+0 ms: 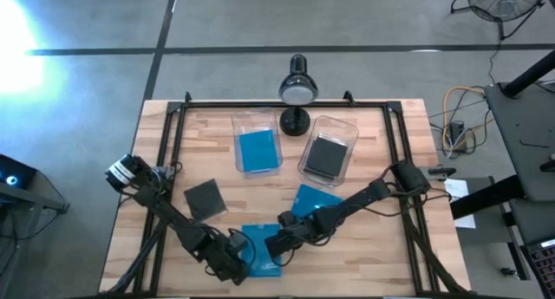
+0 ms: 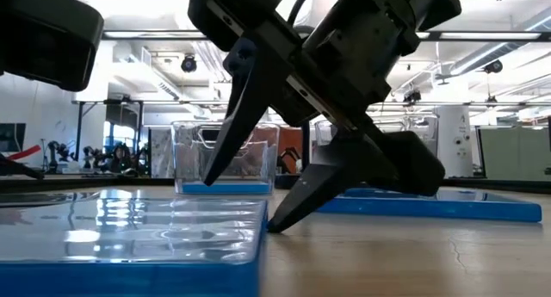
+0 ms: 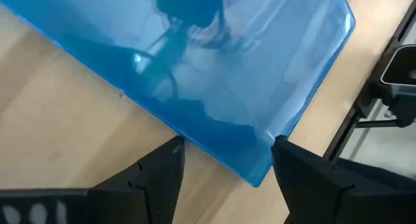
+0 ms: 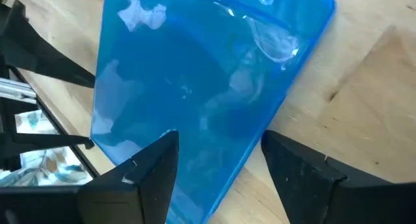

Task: Pick & place jewel cases by type
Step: Put the blue CD case into the left transparent bin

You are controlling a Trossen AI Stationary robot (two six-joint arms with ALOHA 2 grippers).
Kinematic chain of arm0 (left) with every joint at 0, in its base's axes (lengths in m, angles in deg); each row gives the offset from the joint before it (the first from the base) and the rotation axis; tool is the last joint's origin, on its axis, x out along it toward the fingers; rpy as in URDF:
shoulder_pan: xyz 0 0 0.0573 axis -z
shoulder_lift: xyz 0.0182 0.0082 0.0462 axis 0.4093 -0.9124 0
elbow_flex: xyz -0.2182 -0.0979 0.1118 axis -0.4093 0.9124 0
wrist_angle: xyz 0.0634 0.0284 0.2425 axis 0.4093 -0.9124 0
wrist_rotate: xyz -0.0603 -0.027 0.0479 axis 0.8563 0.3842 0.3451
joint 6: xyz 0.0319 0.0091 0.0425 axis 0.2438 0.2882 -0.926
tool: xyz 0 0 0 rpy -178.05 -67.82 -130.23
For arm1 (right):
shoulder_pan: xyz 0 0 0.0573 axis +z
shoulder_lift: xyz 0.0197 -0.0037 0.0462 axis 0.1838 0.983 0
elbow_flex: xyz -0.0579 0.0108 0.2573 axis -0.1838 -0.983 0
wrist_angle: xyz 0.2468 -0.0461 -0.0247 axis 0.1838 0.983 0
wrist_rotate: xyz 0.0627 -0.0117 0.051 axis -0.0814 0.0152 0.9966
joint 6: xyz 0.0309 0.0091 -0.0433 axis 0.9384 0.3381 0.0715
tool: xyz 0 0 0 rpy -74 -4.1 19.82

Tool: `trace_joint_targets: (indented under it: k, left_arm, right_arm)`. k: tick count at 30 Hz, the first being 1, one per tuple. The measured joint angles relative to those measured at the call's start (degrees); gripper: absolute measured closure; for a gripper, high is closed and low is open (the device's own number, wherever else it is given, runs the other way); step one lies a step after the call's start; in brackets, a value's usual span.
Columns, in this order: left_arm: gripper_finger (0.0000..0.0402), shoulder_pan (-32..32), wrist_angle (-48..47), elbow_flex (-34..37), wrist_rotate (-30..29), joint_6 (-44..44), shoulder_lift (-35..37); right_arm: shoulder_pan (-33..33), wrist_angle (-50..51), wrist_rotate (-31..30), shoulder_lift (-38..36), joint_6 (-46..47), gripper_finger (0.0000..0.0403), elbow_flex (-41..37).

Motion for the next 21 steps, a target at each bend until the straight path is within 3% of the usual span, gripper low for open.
trace_joint_targets:
  k: [4,16,21]
  left_arm:
    - [0.0188,-0.1,0.7,0.0,-0.4,-1.4,-0.4]
    - [0.0188,1.3,1.9,1.9,-1.1,-5.0,-0.6]
    - [0.0188,1.2,2.4,2.2,-2.7,-4.6,-0.6]
  right_arm:
    - [-0.4,-0.3,0.4,0.1,-1.5,0.0179,0.1]
    - [-1.6,-5.0,2.4,-7.1,-21.8,0.0179,3.5]
    - [-1.5,-4.1,2.2,-6.0,-23.1,0.0179,4.9]
